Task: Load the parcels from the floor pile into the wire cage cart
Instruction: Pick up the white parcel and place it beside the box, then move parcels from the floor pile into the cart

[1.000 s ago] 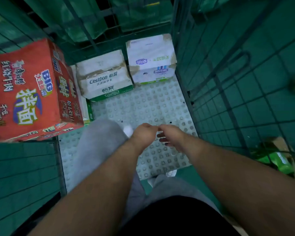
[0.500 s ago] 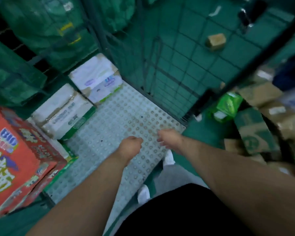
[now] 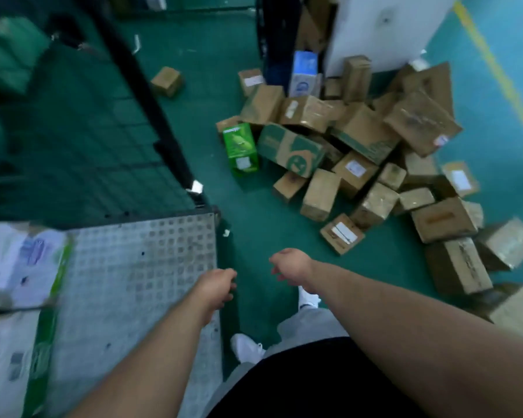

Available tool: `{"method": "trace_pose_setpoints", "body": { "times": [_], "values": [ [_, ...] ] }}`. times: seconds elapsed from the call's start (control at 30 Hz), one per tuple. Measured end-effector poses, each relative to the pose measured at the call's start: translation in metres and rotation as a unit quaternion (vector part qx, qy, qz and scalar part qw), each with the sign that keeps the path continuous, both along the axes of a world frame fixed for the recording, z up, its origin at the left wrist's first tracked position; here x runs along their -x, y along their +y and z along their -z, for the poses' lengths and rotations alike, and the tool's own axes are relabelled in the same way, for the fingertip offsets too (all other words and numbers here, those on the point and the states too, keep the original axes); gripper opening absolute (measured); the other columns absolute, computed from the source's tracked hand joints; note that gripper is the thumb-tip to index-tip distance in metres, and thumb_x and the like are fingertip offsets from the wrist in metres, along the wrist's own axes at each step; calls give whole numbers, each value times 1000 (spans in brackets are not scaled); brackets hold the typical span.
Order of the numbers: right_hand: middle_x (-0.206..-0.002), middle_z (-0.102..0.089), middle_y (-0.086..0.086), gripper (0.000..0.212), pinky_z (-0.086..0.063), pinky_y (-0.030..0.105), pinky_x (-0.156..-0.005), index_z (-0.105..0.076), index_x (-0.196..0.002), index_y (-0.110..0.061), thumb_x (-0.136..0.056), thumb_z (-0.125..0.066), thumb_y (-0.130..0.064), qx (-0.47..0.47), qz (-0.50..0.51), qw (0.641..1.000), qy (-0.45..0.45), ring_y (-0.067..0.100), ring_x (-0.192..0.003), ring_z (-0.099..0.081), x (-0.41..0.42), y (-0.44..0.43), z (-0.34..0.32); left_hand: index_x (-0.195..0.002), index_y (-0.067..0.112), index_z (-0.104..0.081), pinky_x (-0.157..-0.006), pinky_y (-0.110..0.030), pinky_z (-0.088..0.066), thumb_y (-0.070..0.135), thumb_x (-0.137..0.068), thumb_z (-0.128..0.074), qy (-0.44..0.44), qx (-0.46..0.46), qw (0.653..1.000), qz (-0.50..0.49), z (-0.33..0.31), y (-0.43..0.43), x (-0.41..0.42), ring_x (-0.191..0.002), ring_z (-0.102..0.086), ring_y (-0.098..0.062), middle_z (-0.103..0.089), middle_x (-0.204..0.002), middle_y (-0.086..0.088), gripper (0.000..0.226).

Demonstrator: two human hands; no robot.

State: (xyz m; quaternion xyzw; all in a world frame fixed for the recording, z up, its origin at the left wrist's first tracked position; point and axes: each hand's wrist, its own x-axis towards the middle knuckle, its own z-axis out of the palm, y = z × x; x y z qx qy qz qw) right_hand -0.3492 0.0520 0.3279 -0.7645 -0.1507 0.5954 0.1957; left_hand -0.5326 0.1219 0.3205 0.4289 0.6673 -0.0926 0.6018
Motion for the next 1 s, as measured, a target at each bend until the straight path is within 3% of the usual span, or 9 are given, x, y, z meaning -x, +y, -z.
{"method": "trace_pose_setpoints", "body": {
  "times": [0.17,0.33,0.43,0.5,0.6,0.73,0.87,1.0],
  "values": [
    [-105,-61,8,35,-39,25,-58,-57,-133,-5,-105,-44,-23,-2,117,993,6,19,-79,-56,-108,-51,-10,-106,18,-61,-72,-31,-39,31,-100,-50,-2,-42,994,103,-18,-4,-136,-79,-58,-21,-66,-98,-2,18],
    [-110,-64,8,29,-38,24,-58,-55,-129,-12,-106,-42,-24,-6,230,973,12,14,-73,-54,-227,-111,-14,-116,17,-62,-78,-33,-44,32,-99,-51,-2,-26,980,199,-23,-40,-287,-102,-68,-25,-69,-109,-2,25],
    [-109,-63,7,27,-47,31,-72,-58,-123,-12,-106,-41,-23,-5,256,967,-1,20,-85,-57,-301,-142,-11,-112,18,-61,-77,-31,-42,30,-102,-50,-27,-27,966,257,-31,-68,-376,-98,-65,-23,-69,-112,-3,19],
    [-109,-65,8,27,-50,33,-77,-61,-118,-11,-104,-43,-27,3,302,953,-8,25,-91,-59,-343,-161,-9,-100,20,-60,-71,-29,-40,27,-103,-48,-48,-30,958,281,-42,-83,-424,-93,-61,-22,-67,-107,-3,15],
    [-117,-68,13,23,-54,37,-87,-61,-100,-17,-100,-45,-34,23,346,938,-25,31,-107,-66,-389,-183,-8,-95,19,-60,-69,-30,-40,25,-104,-47,-59,-26,953,296,-48,-98,-471,-90,-60,-21,-68,-108,-6,17],
    [-119,-68,15,19,-47,34,-80,-59,-96,-17,-100,-45,-30,5,381,924,-24,25,-95,-62,-421,-187,-14,-109,16,-62,-76,-33,-41,27,-103,-47,-45,-24,945,324,-42,-100,-507,-90,-60,-22,-70,-112,-10,20],
    [-119,-69,13,16,-47,33,-80,-59,-95,-19,-101,-46,-27,7,406,914,-3,26,-104,-66,-439,-186,-11,-113,16,-60,-74,-34,-42,28,-103,-46,-12,-13,929,370,-30,-94,-537,-102,-64,-27,-69,-114,-8,21],
    [-102,-67,4,19,-46,25,-67,-61,-109,-14,-103,-46,-24,4,438,899,0,14,-82,-60,-458,-193,-12,-106,8,-63,-59,-27,-44,21,-100,-50,-19,-8,903,428,-14,-87,-586,-74,-58,-18,-65,-93,-5,19]
  ]
}}
